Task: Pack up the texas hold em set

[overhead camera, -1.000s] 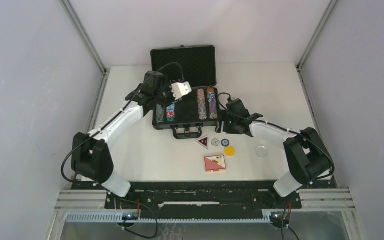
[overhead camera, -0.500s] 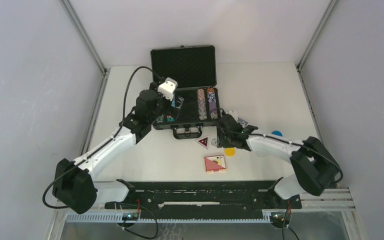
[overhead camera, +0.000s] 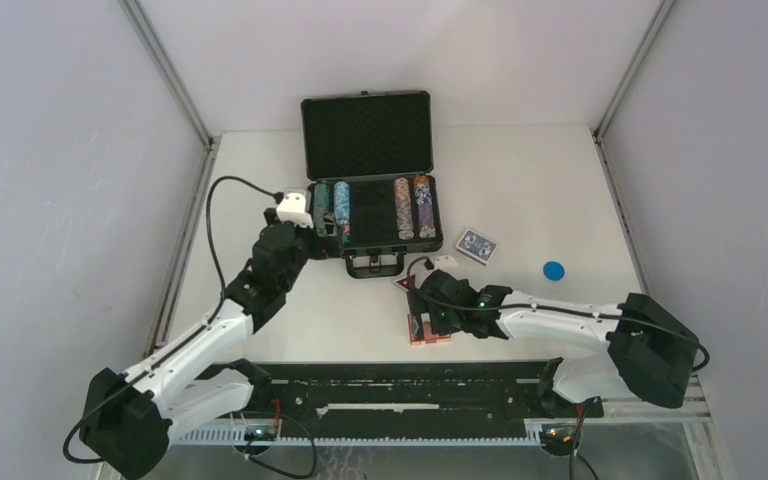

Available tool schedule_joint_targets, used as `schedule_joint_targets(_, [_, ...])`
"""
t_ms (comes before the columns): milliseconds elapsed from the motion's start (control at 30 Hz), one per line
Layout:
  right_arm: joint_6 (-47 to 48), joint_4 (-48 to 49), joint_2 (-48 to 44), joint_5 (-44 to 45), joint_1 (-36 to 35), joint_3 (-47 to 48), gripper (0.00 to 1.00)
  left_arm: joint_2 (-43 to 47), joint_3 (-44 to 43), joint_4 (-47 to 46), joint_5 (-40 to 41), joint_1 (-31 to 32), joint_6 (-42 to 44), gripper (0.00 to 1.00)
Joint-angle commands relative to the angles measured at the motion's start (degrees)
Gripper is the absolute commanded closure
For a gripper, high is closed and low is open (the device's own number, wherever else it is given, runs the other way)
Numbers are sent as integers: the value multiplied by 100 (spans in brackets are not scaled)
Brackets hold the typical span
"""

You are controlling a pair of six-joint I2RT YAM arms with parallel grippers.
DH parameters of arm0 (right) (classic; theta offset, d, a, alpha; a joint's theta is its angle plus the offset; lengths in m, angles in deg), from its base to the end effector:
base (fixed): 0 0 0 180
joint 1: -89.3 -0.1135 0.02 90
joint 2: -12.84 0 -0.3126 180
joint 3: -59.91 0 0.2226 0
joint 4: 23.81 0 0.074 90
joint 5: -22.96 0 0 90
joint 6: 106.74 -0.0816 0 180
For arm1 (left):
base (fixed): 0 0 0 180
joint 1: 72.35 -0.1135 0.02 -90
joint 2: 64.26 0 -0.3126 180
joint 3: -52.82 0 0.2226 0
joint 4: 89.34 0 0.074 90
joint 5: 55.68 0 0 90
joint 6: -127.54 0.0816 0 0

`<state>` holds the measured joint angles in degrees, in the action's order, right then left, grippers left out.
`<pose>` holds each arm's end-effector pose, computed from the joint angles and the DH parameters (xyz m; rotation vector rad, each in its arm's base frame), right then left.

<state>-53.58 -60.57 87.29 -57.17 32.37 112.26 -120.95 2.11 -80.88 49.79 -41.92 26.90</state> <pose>0.1330 0.1786 0.1988 -0.3952 2.5930 0.3786 0.1986 -0.0914 0.3135 0.1234 1.8171 -0.2621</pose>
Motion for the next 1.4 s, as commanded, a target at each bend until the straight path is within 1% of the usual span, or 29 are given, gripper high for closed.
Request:
schedule_joint_targets(0, [-229, -123, 453, 336, -260, 540, 0, 378, 296, -248, 229, 91, -386, 0])
schedule_joint_targets(100, [-249, -344, 828, 560, -451, 763, 0, 526, 412, -215, 256, 108, -414, 0])
schedule_joint_targets(200, [-362, -417, 1005, 704, -583, 852, 0, 607, 450, -196, 233, 128, -435, 0])
schedule_joint_targets(267, [-491, -508, 896, 927, -592, 859, 0, 605, 442, -196, 229, 147, -439, 0])
schedule_joint_targets(333, [-453, -521, 564, 1083, -528, 856, 0, 585, 442, -228, 235, 162, -427, 0])
schedule_joint_targets(433, [-313, -573, 56, 985, -132, 864, 0, 557, 460, -344, 337, 240, -422, 0])
schedule_joint_targets(533, [-35, -684, -287, 863, 511, 865, 0, 572, 437, -385, 440, 345, -373, 0])
schedule_joint_targets(633, [387, -720, -304, 694, 1073, 868, 0, 560, 435, -427, 477, 434, -291, 0])
schedule_joint_targets(767, [687, -718, -32, 596, 1452, 851, 0, 514, 462, -450, 525, 470, -274, 0])
schedule_joint_targets(967, [609, -512, 539, 615, 1494, 679, 8, 424, 422, -438, 637, 497, -392, 0])
schedule_joint_targets(1233, [498, -325, 779, 614, 1456, 479, 10, 163, 203, -108, 851, 516, -520, 0])
schedule_joint_targets(1367, [485, -318, 887, 621, 1440, 478, 18, 162, 200, -108, 817, 516, -523, 0])
